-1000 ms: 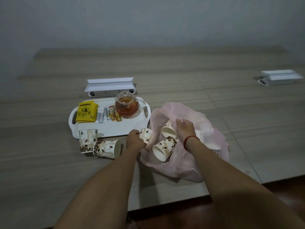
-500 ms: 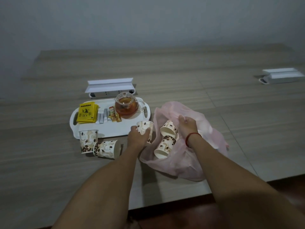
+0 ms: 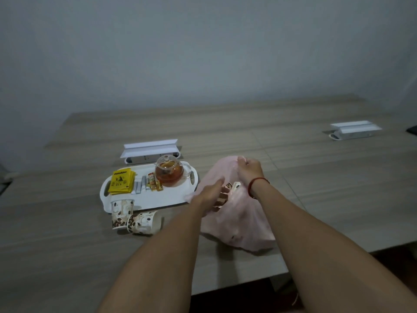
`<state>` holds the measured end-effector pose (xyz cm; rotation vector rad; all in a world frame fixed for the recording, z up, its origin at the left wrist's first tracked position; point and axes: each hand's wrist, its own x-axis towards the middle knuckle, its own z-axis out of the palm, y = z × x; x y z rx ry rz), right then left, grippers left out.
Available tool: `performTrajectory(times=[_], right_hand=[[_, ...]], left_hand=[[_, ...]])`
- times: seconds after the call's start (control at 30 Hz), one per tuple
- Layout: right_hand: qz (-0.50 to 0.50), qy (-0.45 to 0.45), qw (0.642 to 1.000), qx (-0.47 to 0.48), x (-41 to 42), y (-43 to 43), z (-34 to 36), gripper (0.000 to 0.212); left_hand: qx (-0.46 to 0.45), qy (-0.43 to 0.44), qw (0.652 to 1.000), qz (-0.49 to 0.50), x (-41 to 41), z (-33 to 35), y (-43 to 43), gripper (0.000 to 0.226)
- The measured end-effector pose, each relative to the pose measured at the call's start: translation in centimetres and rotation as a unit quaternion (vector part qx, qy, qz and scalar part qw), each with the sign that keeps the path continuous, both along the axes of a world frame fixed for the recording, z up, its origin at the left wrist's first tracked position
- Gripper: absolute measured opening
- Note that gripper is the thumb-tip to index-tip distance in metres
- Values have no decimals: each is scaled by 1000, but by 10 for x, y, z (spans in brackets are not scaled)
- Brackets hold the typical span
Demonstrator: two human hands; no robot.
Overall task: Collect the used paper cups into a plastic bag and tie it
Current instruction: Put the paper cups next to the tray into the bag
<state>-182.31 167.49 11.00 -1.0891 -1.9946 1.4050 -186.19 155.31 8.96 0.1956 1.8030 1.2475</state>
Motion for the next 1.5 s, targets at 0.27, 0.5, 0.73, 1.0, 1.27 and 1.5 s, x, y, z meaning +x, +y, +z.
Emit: performTrajectory(times=[0.27,0.5,0.73,1.0,1.27,1.5], right_hand=[[52,-51,997,-27,-13,-37,-39,41],[80,-83,993,-41,-32,-79,-88,42],[84,-101,991,-27,-38,-88,-108,40],[75,-113,991,-17,-36,-80,-114,41],[66,-76,995,-19,-28,-67,-85,44],[52,-47,997,-14,-14,-48,-33,36]], left_hand=[[-190,286,931,123,-55,-42,-89,29],[-296,294,907,-53,-73,-95,-155,64],[-371,459,796,-131,-79,-123,-157,86],[-357,447,817,-74,-78,-126,-145,77],[-253,358,896,62,-69,-86,-124,83],[-33,205,971,116,-40,-38,-80,85]])
